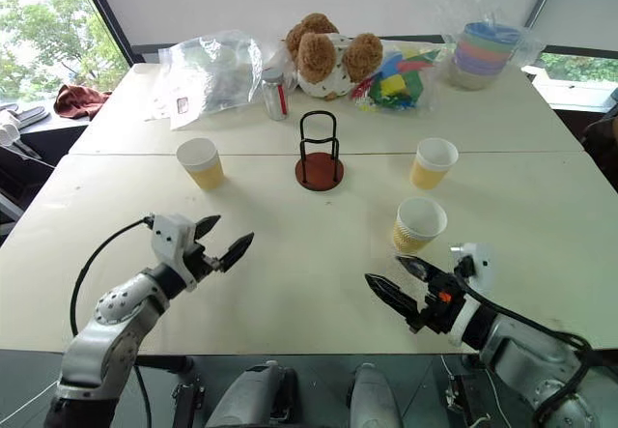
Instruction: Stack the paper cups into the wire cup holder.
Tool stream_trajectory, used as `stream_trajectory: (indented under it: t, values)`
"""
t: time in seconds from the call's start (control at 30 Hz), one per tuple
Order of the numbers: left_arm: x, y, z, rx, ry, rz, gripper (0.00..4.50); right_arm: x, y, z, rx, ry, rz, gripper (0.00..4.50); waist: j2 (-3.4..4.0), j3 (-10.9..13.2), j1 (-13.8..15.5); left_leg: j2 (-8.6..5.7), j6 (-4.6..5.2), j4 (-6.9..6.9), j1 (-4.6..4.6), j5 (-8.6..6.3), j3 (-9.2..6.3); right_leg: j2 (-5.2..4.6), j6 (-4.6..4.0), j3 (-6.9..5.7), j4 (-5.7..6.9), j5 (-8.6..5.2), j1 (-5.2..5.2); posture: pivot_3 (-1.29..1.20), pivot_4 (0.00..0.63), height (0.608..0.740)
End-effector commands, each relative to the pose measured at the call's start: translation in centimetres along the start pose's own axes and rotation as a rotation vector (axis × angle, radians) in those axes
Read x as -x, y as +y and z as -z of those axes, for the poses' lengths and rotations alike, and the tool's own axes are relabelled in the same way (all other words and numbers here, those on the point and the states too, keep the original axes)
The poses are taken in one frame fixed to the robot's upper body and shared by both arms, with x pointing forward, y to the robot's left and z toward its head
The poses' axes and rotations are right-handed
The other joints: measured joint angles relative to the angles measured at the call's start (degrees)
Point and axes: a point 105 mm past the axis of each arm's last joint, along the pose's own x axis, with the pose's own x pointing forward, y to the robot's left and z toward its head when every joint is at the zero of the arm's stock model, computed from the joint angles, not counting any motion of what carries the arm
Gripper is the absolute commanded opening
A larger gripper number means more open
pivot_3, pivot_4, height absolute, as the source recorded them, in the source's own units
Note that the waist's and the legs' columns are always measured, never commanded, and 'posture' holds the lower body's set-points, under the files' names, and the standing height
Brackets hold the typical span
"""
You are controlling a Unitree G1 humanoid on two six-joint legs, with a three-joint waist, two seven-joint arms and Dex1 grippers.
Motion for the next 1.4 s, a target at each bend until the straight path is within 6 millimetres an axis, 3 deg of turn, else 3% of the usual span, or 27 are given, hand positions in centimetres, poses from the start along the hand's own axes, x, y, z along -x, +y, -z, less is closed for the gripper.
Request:
stream_trajectory:
  t: [0.03,0.13,0.23,0.37,0.53,0.67,1.0,1.1,1.33,1.4]
  values:
    - [-0.7,-0.6,-4.5,0.025,-0.027,0.230,4.50,-1.0,4.0,-6.7,0.070,-0.103,-0.218,4.43,-0.08,0.1,-0.1,0.02,-0.02,0.06,-0.01,0.03,0.01,0.04,-0.09,-0.01,0.05,0.04,-0.05,0.00,0.150,0.740]
    - [-1.0,-0.2,-6.5,0.000,-0.002,0.306,4.50,-2.0,4.4,-9.4,0.059,-0.145,-0.237,4.43,-0.39,0.0,0.2,0.13,-0.08,0.03,0.01,0.07,-0.16,0.17,-0.14,-0.24,0.04,0.08,0.04,0.00,0.150,0.740]
    - [-0.8,0.1,-9.0,-0.072,0.023,0.381,4.50,-4.0,3.8,-11.5,0.165,-0.169,-0.186,4.43,-0.39,0.1,0.0,0.16,-0.09,-0.03,-0.10,0.07,-0.13,0.22,0.01,-0.29,-0.01,0.13,-0.03,0.00,0.150,0.740]
    - [0.5,-0.2,-11.2,-0.092,0.079,0.517,4.50,-7.0,0.2,-14.2,0.348,-0.166,-0.078,4.43,-0.40,0.1,-0.3,0.12,-0.10,0.01,-0.18,0.08,0.03,0.33,0.03,-0.25,-0.02,0.14,-0.13,0.00,0.150,0.740]
    - [1.0,0.9,-12.9,-0.109,0.085,0.527,4.50,-10.2,-4.6,-13.2,0.503,-0.035,-0.050,4.43,-0.41,0.1,-0.1,0.11,-0.06,0.00,-0.16,0.07,0.07,0.38,0.05,-0.28,-0.02,0.15,-0.12,0.00,0.150,0.740]
    - [0.8,1.6,-13.2,-0.113,0.066,0.496,4.50,-12.1,-6.7,-12.6,0.579,0.020,-0.063,4.43,-0.40,0.1,-0.3,0.11,-0.07,0.00,-0.16,0.07,0.10,0.37,0.06,-0.27,0.03,0.15,-0.15,0.00,0.150,0.740]
    - [0.4,1.5,-11.5,-0.103,0.062,0.458,4.50,-15.4,-8.4,-12.8,0.594,0.025,-0.108,4.43,-0.39,0.2,-1.5,0.12,-0.58,-0.05,-0.16,0.36,0.07,0.36,0.06,-0.24,0.10,0.16,-0.22,0.00,0.150,0.740]
    - [0.2,1.2,-11.3,-0.102,0.056,0.456,4.50,-16.2,-8.5,-12.6,0.586,0.020,-0.115,3.66,-0.38,0.2,-1.5,0.12,-0.63,-0.09,-0.16,0.38,0.06,0.36,0.06,-0.20,0.13,0.16,-0.28,0.00,0.150,0.740]
    - [0.6,2.0,-12.0,-0.125,0.057,0.442,4.50,-17.1,-8.8,-12.8,0.577,0.005,-0.108,0.01,-0.37,0.2,-1.6,0.12,-0.69,-0.13,-0.16,0.40,0.07,0.35,0.05,-0.13,0.20,0.17,-0.35,0.00,0.150,0.740]
    - [0.5,2.2,-12.2,-0.133,0.052,0.437,4.50,-17.2,-8.6,-13.0,0.570,-0.007,-0.116,0.01,-0.37,0.2,-1.6,0.12,-0.71,-0.15,-0.16,0.41,0.07,0.35,0.05,-0.12,0.21,0.17,-0.36,0.00,0.150,0.740]
